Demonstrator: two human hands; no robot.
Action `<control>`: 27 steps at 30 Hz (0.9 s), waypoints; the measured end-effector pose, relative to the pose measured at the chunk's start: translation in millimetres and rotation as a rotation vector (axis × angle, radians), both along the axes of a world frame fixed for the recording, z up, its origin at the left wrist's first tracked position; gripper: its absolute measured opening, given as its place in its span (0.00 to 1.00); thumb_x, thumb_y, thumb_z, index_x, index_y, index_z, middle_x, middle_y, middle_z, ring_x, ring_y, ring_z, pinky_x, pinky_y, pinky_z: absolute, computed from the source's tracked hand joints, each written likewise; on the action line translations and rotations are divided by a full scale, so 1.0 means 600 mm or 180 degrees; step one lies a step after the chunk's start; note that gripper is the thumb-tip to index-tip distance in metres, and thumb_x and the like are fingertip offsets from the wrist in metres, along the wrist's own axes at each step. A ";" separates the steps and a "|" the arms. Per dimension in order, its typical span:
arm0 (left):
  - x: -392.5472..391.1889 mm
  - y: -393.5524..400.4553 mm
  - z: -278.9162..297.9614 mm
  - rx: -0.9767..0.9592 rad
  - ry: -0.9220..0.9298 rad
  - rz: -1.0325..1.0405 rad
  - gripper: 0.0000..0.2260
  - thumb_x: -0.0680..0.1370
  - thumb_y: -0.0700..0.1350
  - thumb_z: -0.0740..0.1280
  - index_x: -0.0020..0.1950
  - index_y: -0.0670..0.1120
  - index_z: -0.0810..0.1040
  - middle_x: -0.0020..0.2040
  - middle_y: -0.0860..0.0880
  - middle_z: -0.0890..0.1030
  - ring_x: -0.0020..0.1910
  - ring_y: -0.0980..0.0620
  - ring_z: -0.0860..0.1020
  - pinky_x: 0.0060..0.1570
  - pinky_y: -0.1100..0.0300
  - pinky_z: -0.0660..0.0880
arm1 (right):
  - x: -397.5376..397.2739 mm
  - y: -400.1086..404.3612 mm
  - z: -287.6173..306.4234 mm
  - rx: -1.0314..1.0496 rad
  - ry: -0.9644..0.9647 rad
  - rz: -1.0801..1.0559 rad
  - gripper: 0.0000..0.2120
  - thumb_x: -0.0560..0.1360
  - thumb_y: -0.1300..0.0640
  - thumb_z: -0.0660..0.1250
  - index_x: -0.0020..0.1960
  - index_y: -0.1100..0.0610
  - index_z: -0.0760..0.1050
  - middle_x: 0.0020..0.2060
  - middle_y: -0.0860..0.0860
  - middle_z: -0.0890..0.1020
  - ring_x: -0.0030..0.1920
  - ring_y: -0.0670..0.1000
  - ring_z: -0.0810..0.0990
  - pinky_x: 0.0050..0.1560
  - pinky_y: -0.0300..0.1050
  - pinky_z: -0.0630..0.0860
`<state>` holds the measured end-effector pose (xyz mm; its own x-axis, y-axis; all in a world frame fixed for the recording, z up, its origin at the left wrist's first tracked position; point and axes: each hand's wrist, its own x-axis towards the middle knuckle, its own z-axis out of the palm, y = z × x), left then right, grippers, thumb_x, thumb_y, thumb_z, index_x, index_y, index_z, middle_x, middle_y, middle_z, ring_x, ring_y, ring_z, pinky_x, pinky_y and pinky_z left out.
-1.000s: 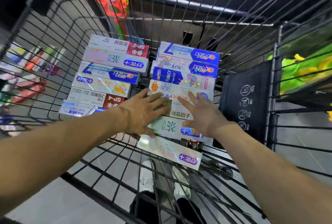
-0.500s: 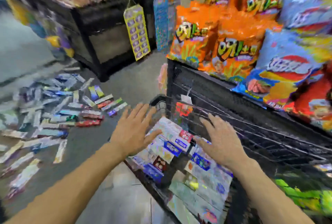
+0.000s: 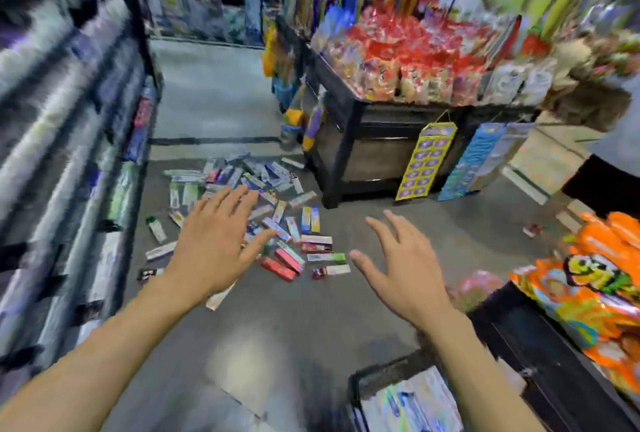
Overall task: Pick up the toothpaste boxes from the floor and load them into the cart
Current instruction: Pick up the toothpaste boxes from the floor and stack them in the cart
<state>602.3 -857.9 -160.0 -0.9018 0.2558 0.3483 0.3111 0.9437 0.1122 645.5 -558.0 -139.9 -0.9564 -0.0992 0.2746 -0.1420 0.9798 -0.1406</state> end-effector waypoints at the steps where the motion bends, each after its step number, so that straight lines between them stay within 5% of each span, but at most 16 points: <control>1: -0.019 -0.042 0.000 0.0020 0.0002 0.0101 0.36 0.80 0.68 0.50 0.72 0.42 0.73 0.70 0.40 0.76 0.69 0.39 0.73 0.66 0.42 0.71 | -0.033 -0.035 0.005 -0.0062 0.0043 0.0093 0.33 0.76 0.31 0.55 0.71 0.51 0.73 0.72 0.59 0.72 0.71 0.62 0.71 0.71 0.57 0.69; 16: -0.174 -0.359 -0.007 0.0200 -0.0260 0.1455 0.39 0.79 0.72 0.42 0.74 0.46 0.71 0.73 0.44 0.74 0.73 0.42 0.70 0.71 0.40 0.66 | -0.394 -0.378 -0.022 -0.0249 -0.0184 0.1306 0.33 0.76 0.30 0.56 0.73 0.49 0.71 0.73 0.54 0.70 0.73 0.58 0.68 0.71 0.58 0.68; 27: -0.340 -0.476 -0.056 0.0134 -0.0574 0.2182 0.35 0.80 0.70 0.50 0.77 0.47 0.68 0.74 0.45 0.72 0.74 0.43 0.68 0.72 0.40 0.66 | -0.696 -0.560 -0.095 -0.0296 -0.0538 0.2219 0.34 0.77 0.29 0.52 0.74 0.49 0.68 0.73 0.55 0.71 0.73 0.60 0.69 0.71 0.60 0.68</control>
